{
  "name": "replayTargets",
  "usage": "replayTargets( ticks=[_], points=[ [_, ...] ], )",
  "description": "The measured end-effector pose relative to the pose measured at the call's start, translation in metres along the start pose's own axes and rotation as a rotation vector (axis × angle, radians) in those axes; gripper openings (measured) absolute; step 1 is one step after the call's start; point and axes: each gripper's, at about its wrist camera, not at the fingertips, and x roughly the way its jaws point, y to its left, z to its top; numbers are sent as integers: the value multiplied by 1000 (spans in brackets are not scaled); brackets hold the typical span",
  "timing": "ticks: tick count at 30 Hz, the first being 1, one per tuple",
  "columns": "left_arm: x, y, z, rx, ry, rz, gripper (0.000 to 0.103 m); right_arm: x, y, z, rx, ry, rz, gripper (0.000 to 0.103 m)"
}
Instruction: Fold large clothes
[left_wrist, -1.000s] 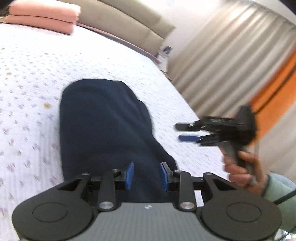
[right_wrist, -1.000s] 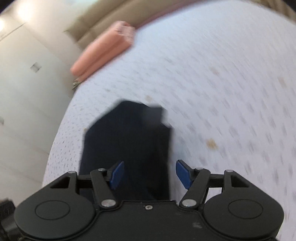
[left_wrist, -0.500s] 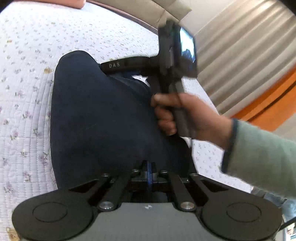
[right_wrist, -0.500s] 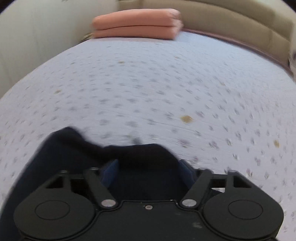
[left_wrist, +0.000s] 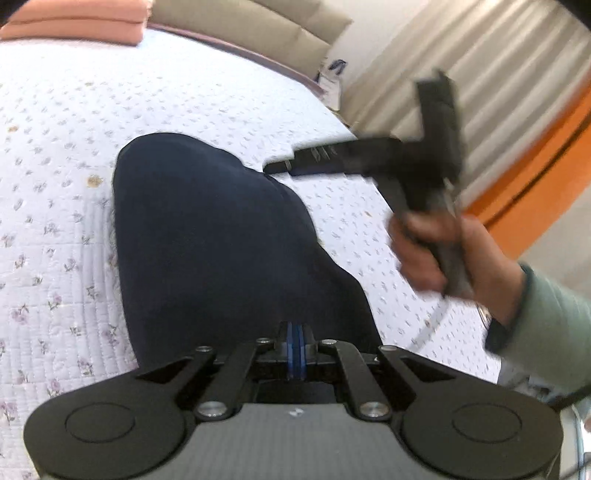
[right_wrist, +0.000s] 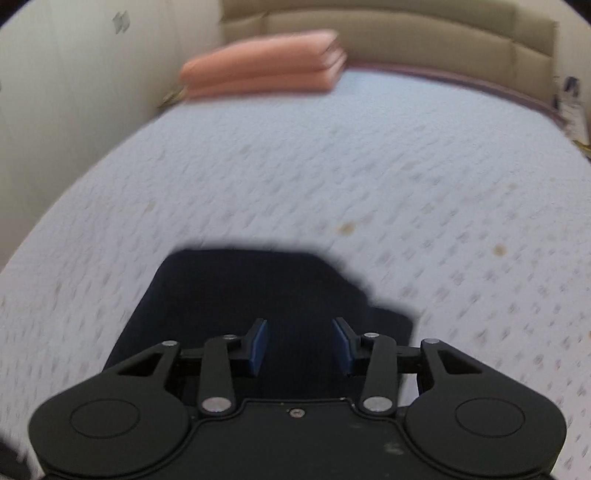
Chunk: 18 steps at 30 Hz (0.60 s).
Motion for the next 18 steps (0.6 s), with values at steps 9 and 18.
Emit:
replayTargets(
  ticks=[9, 18],
  points=[
    [8, 20, -20, -68, 11, -20, 4, 17, 17, -31, -88, 13, -266, 43],
    [-5, 30, -7, -84, -49, 37, 5, -38, 26, -88, 122, 53, -158, 43]
  ],
)
